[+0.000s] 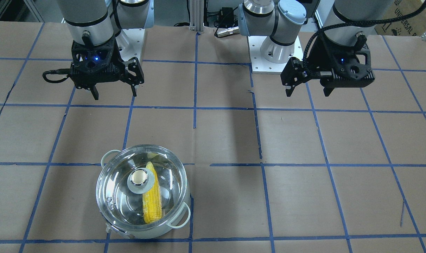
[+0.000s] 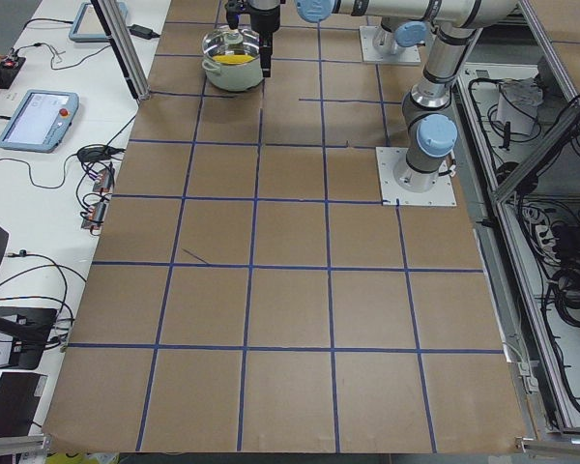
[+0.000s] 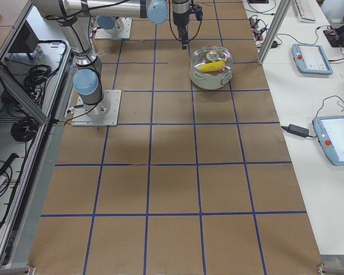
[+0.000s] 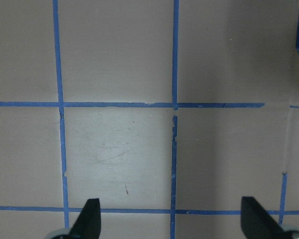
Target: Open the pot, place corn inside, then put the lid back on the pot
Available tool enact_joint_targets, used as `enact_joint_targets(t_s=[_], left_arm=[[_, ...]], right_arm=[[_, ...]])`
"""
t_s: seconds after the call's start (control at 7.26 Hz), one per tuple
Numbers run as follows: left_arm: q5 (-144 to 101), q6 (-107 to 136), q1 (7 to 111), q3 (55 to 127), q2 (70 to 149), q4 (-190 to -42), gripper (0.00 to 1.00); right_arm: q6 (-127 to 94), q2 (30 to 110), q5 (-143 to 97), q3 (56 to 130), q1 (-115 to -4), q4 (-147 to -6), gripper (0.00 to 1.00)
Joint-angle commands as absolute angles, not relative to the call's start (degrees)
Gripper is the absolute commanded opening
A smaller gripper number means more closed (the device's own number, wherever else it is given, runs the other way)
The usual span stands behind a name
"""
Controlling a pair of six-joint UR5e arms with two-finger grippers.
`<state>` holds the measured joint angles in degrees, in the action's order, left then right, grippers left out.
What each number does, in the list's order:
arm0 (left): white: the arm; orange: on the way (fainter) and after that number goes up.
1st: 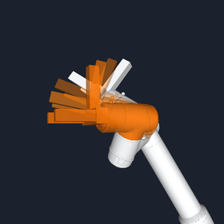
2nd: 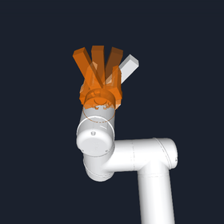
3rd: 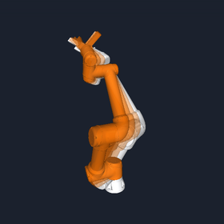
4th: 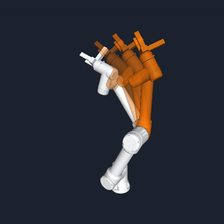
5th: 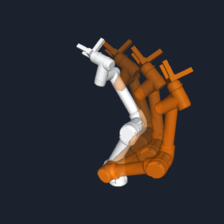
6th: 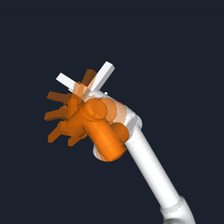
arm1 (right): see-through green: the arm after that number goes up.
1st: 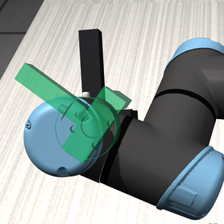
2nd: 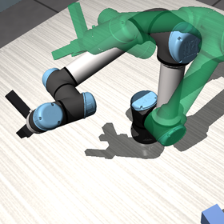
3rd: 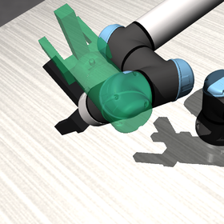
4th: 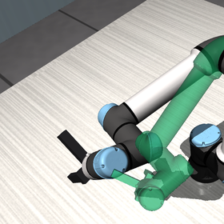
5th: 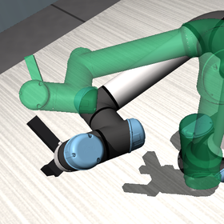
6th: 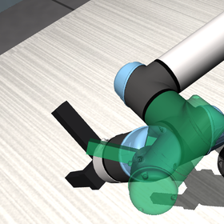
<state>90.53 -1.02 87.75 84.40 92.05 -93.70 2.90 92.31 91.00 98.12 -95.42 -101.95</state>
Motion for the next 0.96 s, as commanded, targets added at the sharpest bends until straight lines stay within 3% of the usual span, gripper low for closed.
enact_joint_targets(t_s=[0.0,0.83], left_arm=[[90.9,-1.3,87.8,84.9,91.9,-93.8,1.0],[91.0,-1.3,87.8,84.6,92.1,-94.2,1.0]], right_arm=[[2.9,92.7,91.1,97.3,-93.3,-99.9,1.0],[2.8,93.2,91.0,96.8,-93.4,-99.0,1.0]])
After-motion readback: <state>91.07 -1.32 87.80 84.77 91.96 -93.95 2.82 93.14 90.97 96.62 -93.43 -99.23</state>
